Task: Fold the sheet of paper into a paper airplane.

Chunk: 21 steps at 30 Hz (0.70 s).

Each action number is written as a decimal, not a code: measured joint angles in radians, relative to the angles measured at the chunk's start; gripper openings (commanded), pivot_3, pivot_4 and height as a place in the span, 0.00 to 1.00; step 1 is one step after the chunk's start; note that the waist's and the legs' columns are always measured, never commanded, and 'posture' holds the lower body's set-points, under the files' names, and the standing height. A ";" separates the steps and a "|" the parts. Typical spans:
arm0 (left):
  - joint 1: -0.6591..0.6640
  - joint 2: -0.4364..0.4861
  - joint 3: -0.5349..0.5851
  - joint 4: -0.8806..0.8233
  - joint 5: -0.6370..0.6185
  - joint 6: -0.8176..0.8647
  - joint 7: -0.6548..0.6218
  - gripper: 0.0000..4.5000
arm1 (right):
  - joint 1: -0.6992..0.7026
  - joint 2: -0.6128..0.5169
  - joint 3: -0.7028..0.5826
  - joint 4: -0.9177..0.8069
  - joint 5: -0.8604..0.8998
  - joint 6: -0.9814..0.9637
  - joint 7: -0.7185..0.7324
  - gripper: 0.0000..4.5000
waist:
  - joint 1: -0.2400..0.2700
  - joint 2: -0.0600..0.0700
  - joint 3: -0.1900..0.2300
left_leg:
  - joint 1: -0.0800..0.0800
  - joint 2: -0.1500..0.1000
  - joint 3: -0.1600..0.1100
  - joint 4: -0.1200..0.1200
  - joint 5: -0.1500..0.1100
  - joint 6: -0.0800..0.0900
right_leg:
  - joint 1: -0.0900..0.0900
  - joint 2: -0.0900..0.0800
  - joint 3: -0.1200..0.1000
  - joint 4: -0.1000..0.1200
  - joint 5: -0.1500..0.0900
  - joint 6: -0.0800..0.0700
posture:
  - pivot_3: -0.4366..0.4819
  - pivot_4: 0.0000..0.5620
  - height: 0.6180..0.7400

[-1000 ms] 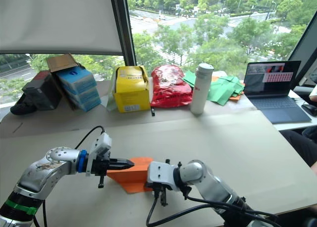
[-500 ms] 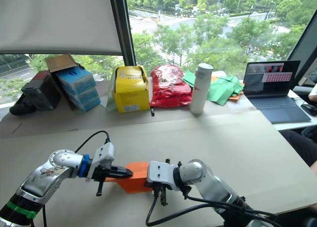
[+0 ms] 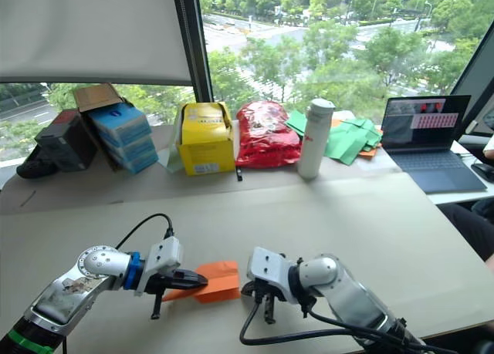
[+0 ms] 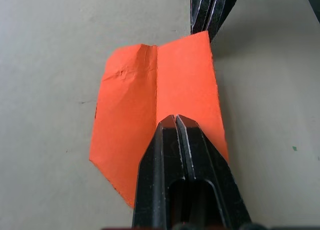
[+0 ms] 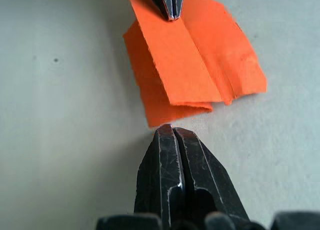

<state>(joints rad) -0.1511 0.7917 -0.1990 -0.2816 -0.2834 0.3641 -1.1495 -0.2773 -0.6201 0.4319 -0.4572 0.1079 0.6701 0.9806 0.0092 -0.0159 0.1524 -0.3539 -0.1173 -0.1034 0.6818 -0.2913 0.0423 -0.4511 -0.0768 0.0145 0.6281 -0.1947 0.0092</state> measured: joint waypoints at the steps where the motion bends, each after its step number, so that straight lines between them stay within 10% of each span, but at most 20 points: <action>1: 0.026 0.002 0.000 -0.011 0.006 -0.026 0.000 0.00 | 0.006 -0.011 -0.027 -0.006 0.028 0.030 0.003 0.00 | -0.003 0.000 0.000 | 0.000 0.000 0.000 0.000 0.000 0.000 | 0.000 0.000 0.001 0.000 0.000 0.000 | 0.48 0.27 0.98; 16: 0.203 0.004 0.017 0.084 0.081 -0.419 0.016 0.00 | -0.204 0.124 -0.057 0.190 0.120 0.099 -0.049 0.00 | -0.003 0.000 0.000 | 0.001 0.002 0.000 -0.001 0.000 0.000 | 0.001 0.000 0.000 -0.001 0.000 0.000 | 0.48 0.27 0.98; 21: 0.207 0.004 0.017 0.095 0.084 -0.446 0.021 0.00 | -0.230 0.160 -0.053 0.255 0.114 0.079 -0.058 0.35 | -0.004 0.001 0.000 | 0.001 0.002 0.000 -0.001 0.000 0.000 | 0.001 0.000 -0.001 0.000 0.000 0.000 | 0.48 0.27 0.98</action>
<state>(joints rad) 0.0563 0.7955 -0.1824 -0.1868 -0.1992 -0.0814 -1.1282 -0.5073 -0.4599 0.3785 -0.2027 0.2222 0.7494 0.9226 0.0054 -0.0151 0.1520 -0.3529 -0.1155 -0.1032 0.6808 -0.2914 0.0425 -0.4500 -0.0767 0.0140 0.6279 -0.1944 0.0088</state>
